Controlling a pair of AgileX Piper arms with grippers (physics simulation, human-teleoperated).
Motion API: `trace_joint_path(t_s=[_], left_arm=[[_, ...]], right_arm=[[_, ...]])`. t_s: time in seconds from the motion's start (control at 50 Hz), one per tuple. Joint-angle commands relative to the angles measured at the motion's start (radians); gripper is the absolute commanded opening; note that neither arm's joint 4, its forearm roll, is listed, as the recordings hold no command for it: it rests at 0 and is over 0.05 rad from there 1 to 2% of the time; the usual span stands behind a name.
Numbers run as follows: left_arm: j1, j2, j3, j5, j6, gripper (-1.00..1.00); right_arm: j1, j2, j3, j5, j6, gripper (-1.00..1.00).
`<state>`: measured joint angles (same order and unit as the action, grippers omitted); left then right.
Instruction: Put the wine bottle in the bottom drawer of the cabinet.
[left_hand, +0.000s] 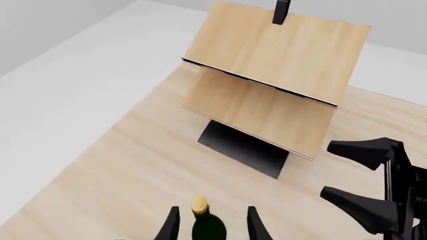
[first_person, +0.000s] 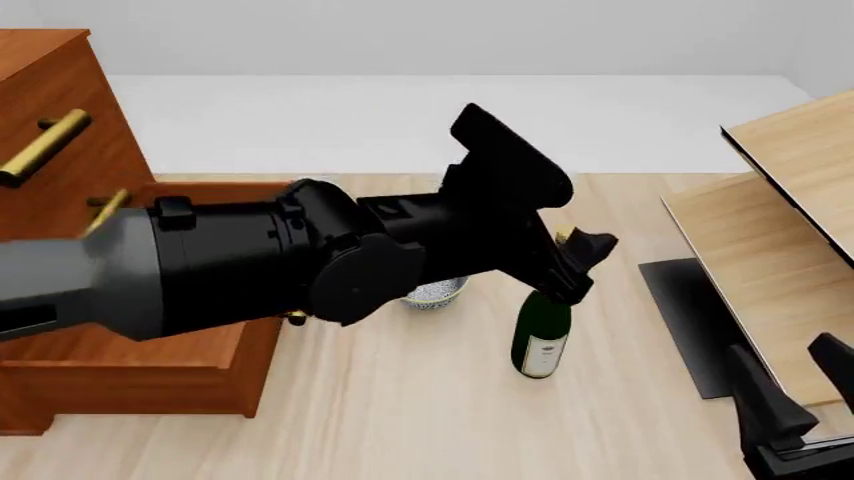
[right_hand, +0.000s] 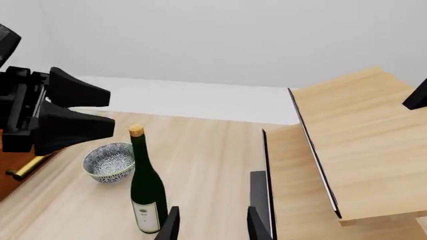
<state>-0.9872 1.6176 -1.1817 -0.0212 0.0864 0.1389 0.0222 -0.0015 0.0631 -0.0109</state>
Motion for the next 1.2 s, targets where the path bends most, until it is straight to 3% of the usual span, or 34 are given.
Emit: trace_joint_path(t_s=[0.02,1.2], left_arm=[[-0.01,0.037,0.0,-0.027,0.004,1.0],[0.019,0.15,0.035,-0.145,-0.026,1.0]], right_arm=[[0.001,-0.001,0.0,0.002,0.0,1.0],[-0.002,0.005,0.001,0.004,0.005,1.0]])
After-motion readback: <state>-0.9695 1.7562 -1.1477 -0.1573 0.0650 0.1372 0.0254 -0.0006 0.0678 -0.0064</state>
